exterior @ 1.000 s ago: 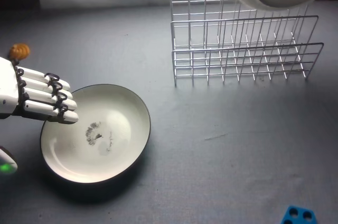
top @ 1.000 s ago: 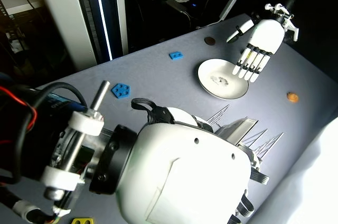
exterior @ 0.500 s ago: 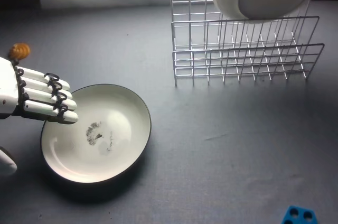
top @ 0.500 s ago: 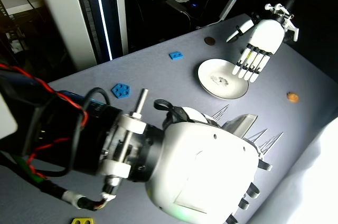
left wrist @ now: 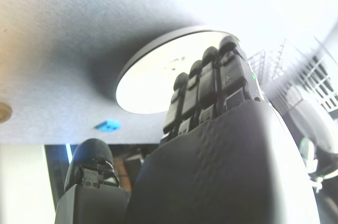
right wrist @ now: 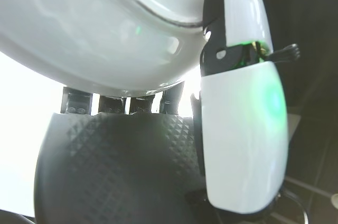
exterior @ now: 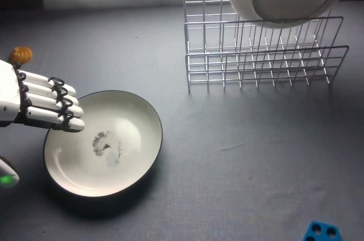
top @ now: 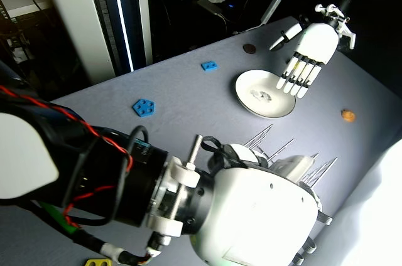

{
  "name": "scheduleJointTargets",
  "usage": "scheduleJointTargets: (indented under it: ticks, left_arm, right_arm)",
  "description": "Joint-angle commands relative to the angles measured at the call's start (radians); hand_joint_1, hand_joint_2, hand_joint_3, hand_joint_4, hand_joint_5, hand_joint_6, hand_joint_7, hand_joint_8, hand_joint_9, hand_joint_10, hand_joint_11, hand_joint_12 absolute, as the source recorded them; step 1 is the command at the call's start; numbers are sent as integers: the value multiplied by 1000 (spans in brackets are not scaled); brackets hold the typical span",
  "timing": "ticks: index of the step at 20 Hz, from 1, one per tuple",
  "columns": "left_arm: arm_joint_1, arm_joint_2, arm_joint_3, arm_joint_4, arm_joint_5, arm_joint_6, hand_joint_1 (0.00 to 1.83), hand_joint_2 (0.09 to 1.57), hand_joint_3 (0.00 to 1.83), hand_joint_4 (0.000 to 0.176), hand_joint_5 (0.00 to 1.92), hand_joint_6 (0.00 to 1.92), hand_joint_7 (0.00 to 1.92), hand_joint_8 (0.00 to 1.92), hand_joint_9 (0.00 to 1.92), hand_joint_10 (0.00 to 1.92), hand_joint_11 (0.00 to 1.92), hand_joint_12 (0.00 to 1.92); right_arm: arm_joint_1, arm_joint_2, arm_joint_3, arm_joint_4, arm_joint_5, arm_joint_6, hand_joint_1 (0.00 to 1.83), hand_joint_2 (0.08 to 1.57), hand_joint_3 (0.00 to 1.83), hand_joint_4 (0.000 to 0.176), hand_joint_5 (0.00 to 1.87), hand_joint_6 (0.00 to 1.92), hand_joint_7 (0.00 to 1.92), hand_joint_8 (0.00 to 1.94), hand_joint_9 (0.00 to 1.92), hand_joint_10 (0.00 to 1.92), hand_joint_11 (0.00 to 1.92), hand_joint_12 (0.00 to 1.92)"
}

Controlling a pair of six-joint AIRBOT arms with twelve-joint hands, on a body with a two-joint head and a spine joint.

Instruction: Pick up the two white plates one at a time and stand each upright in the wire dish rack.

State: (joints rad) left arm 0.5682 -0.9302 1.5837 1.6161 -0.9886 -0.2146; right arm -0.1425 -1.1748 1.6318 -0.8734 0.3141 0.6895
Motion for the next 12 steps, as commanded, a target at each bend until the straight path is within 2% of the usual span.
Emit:
scheduleJointTargets:
  ticks: [1, 9, 12]
  left_arm:
    - [-8, 6, 4, -54, -30, -2, 0, 1145, 4, 0, 0, 0, 0, 0, 0, 0, 0, 0]
    - [-10, 3, 8, -51, -30, -2, 0, 1139, 0, 0, 0, 0, 0, 0, 0, 0, 0, 0]
    - [-10, 1, 11, -50, -30, -2, 0, 1146, 3, 0, 0, 0, 0, 0, 0, 0, 0, 0]
  right_arm:
    - [6, 6, 11, 53, 79, 21, 1240, 1065, 1, 29, 1053, 892, 1155, 668, 1227, 4, 823, 925]
    - [-7, -22, 23, 56, 92, 21, 1235, 1079, 1, 23, 1015, 956, 1131, 711, 1208, 0, 810, 899]
    - [-20, -25, 26, 56, 96, 18, 1244, 1059, 0, 28, 1073, 866, 1166, 647, 1240, 8, 822, 913]
